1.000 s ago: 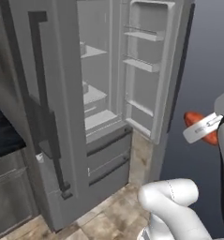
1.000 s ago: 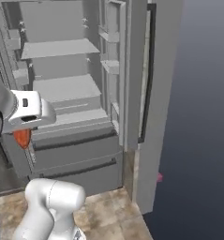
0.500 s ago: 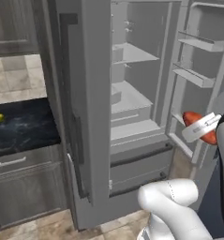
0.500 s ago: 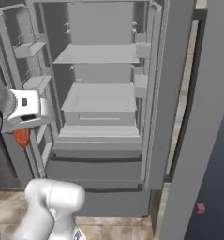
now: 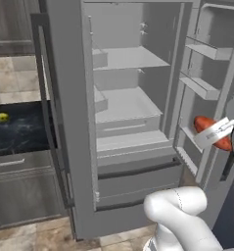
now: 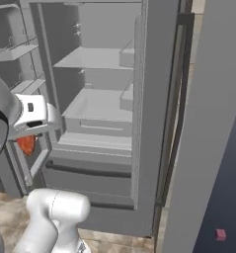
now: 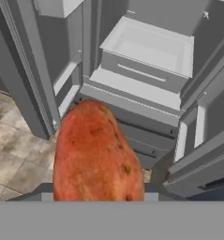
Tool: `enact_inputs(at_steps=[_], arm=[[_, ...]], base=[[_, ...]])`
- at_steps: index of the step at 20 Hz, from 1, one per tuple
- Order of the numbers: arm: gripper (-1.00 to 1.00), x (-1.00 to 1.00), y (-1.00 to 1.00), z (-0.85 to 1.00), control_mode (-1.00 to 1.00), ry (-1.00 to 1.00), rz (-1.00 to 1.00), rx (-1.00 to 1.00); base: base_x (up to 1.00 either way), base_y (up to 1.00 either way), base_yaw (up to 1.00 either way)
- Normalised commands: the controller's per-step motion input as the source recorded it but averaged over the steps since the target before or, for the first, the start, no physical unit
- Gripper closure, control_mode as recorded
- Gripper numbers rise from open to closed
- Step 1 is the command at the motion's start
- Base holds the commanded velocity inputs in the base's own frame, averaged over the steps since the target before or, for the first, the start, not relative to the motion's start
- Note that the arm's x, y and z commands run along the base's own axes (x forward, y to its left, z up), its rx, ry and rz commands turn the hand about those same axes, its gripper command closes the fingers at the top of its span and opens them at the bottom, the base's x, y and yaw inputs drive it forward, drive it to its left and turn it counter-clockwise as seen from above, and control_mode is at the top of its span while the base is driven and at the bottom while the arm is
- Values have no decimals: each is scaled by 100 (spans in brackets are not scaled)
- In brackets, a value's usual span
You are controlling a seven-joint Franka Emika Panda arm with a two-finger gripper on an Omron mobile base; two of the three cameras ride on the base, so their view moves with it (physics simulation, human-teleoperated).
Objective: Place the beer on the top shelf of the fridge to keep it out of children's reach, and place the sweet potato and pear on lower shelves for easy access.
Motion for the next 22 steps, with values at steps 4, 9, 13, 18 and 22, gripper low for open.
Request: enact_inputs(at_steps=[4, 9, 13, 18, 22], arm=[[100, 0, 0, 0, 100, 0, 0, 0], [100, 0, 0, 0, 100, 0, 0, 0], [100, 0, 0, 0, 100, 0, 0, 0], [100, 0, 0, 0, 100, 0, 0, 0], [100, 0, 0, 0, 100, 0, 0, 0]], base=[[35, 6, 6], [51, 7, 0], [63, 0, 0], [70, 4, -1], [69, 11, -4]])
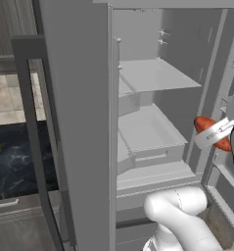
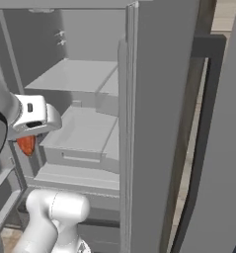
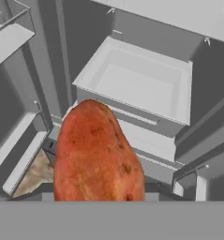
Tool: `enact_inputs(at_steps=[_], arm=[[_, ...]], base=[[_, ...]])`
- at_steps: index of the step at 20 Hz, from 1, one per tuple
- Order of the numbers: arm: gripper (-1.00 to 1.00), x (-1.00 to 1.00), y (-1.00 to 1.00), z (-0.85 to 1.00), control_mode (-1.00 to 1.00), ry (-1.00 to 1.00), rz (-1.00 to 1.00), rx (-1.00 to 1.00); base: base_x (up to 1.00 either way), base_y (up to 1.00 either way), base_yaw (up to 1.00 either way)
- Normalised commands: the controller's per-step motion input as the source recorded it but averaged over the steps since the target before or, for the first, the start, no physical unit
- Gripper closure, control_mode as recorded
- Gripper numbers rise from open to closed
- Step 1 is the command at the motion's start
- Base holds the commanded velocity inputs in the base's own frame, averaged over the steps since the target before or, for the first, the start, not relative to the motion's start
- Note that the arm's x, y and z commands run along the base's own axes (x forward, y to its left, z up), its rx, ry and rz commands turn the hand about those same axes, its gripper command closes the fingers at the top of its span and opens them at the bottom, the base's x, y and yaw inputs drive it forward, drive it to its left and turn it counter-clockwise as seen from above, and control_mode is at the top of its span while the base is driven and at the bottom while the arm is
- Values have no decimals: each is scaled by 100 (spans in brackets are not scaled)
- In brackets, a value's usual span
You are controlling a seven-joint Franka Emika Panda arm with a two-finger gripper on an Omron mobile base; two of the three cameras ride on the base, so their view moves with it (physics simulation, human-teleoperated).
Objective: Place the beer on the top shelf of the fridge to keep it out of children's reach, and place the sweet potato and pear on lower shelves for easy access.
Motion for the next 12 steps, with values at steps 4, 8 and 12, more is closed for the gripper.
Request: enact_inputs(at_steps=[4, 8, 12], arm=[[100, 0, 0, 0, 100, 0, 0, 0], [100, 21, 19, 0, -100, -4, -3, 0], [100, 2, 12, 8, -100, -19, -1, 0]], base=[[67, 21, -6], [13, 8, -1], [0, 0, 0]])
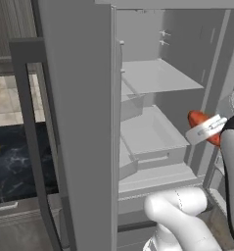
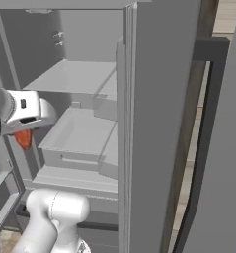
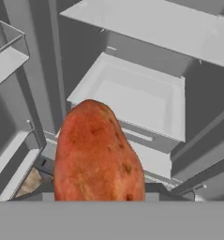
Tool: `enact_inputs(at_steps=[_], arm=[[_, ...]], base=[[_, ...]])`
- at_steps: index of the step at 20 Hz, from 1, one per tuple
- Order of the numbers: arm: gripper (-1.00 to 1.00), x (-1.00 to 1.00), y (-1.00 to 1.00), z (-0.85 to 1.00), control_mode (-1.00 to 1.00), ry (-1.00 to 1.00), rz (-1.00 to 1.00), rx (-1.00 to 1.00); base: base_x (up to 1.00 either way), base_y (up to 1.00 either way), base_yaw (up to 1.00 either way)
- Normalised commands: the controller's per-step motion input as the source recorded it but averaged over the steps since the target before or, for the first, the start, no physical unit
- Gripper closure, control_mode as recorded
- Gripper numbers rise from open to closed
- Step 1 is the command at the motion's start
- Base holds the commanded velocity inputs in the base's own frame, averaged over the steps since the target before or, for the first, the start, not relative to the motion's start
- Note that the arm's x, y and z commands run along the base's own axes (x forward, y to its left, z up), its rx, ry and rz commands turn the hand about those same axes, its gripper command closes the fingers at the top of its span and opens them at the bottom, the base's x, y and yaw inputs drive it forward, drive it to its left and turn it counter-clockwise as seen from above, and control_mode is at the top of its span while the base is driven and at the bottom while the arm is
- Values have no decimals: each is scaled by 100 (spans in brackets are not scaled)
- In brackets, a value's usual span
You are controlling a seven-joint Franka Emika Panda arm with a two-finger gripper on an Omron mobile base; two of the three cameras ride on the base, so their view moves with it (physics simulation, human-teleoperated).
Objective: Place the beer on the top shelf of the fridge to keep it out of children's reach, and place the sweet potato and pear on lower shelves for easy access.
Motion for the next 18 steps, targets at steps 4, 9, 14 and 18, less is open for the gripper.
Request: enact_inputs(at_steps=[4, 9, 14, 18], arm=[[100, 2, 1, 33, -100, -31, 0, 0], [100, 22, 0, 23, -100, -22, 0, 0], [100, 16, 0, -8, -100, 2, 0, -6], [100, 17, 0, -58, -100, 7, 0, -16]], base=[[0, 0, 0], [0, 0, 0], [0, 0, 0], [0, 0, 0]])
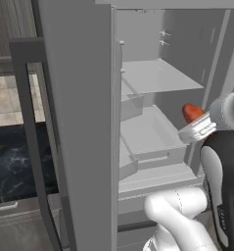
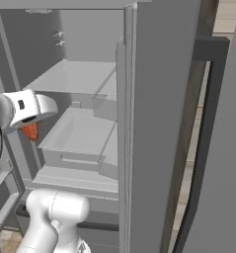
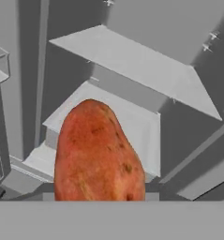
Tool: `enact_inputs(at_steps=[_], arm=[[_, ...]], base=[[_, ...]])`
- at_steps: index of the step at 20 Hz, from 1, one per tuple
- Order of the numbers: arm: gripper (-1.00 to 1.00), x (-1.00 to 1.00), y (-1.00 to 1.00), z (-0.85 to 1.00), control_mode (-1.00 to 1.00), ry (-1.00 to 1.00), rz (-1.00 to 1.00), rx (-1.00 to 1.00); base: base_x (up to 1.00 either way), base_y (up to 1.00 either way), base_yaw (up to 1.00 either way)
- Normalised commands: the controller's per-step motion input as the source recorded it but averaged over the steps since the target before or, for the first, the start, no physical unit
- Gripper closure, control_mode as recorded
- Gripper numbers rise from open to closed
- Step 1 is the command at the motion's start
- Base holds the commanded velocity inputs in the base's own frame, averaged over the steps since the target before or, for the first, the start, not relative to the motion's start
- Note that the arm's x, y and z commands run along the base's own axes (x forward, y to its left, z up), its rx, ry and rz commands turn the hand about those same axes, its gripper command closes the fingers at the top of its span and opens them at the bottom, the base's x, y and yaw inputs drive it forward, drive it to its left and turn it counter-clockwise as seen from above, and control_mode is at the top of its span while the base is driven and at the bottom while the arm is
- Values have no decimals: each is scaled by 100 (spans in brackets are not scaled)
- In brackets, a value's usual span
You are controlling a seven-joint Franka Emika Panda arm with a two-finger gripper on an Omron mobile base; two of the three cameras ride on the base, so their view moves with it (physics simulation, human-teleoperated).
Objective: Place the beer on the top shelf of the fridge to keep it out of children's reach, and place the sweet potato and pear on lower shelves for easy access.
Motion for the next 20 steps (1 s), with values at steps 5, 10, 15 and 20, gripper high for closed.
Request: enact_inputs(at_steps=[5, 10, 15, 20], arm=[[100, 22, 0, -77, -100, 8, 0, -17], [100, 49, 0, -57, -100, 2, 0, -5], [100, 73, -1, -24, -100, 3, 0, 1], [100, 75, -3, -24, -100, 8, 0, 3]], base=[[0, 0, 0], [0, 0, 0], [0, 0, 0], [0, 0, 0]])
